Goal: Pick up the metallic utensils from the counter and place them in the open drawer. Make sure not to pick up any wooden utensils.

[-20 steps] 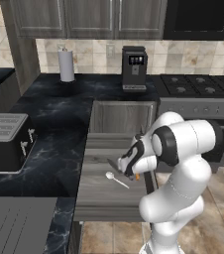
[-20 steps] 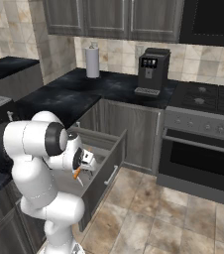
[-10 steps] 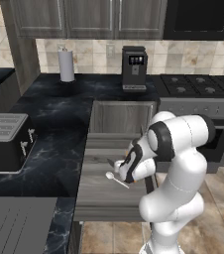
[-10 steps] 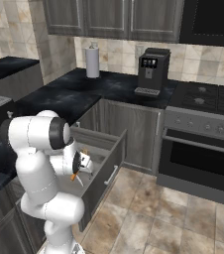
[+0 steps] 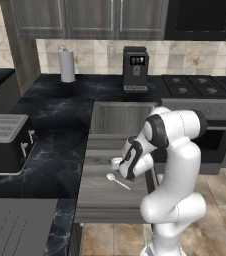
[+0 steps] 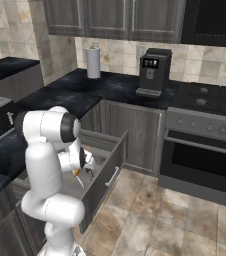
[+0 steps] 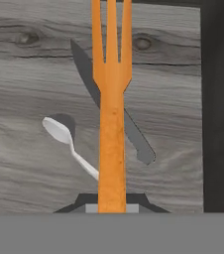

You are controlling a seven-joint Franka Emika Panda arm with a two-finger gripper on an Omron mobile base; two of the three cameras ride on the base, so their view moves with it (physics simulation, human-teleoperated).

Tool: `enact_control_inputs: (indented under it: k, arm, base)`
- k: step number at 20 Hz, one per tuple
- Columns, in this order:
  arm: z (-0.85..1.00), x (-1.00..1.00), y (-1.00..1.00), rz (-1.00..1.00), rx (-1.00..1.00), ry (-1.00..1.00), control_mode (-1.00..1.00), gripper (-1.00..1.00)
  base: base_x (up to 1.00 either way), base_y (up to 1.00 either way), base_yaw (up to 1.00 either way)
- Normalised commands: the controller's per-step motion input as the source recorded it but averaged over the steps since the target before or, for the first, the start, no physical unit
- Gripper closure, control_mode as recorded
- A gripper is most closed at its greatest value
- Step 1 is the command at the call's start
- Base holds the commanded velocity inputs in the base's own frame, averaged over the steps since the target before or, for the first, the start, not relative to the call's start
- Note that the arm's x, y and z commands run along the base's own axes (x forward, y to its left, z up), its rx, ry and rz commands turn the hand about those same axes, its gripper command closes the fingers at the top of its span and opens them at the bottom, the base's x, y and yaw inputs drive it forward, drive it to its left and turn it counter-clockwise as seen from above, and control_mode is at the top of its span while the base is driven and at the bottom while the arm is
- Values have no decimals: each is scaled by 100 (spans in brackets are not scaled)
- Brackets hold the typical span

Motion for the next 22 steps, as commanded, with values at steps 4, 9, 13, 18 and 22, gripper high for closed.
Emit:
enact_control_inputs:
  k: [4, 9, 13, 18, 22]
  arm:
    - [-34, 27, 23, 0, 0, 0, -100, 100]
    - [-30, 22, 11, 0, 0, 0, -100, 100]
    - [-27, 21, 1, 0, 0, 0, -100, 100]
    - [-19, 28, 0, 0, 0, 0, -100, 100]
    - [-1, 36, 0, 0, 2, 1, -100, 100]
  base:
    - [0, 0, 0]
    - [0, 0, 0]
    - [0, 0, 0]
    - [0, 0, 0]
    - [0, 0, 0]
